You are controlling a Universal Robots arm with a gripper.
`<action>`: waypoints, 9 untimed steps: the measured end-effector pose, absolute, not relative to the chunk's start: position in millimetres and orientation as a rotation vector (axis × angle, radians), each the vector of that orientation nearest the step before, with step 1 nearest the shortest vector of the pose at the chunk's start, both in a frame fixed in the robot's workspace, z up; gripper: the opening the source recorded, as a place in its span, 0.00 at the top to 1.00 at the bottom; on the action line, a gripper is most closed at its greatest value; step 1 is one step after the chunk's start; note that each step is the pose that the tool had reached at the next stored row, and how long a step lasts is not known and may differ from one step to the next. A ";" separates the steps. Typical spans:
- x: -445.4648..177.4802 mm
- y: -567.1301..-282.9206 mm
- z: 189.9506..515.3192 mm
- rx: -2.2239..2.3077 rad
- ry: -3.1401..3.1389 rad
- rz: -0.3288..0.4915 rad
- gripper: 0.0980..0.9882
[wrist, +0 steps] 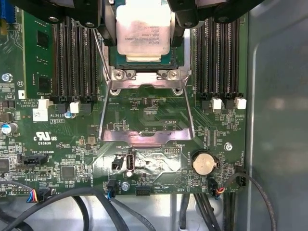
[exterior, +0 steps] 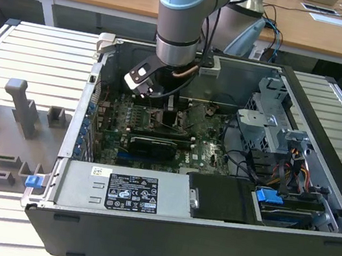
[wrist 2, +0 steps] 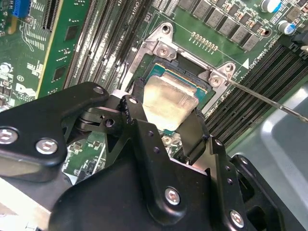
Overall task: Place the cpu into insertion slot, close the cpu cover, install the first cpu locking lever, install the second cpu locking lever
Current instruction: 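Place the cpu into insertion slot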
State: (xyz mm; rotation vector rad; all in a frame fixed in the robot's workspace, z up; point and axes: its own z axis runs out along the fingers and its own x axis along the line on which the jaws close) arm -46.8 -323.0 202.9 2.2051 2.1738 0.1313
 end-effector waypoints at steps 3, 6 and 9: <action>-46.8 -322.3 200.6 2.205 2.174 0.131 0.51; -46.8 -322.2 199.7 2.205 2.174 0.131 0.51; -46.8 -322.2 199.6 2.205 2.174 0.131 0.51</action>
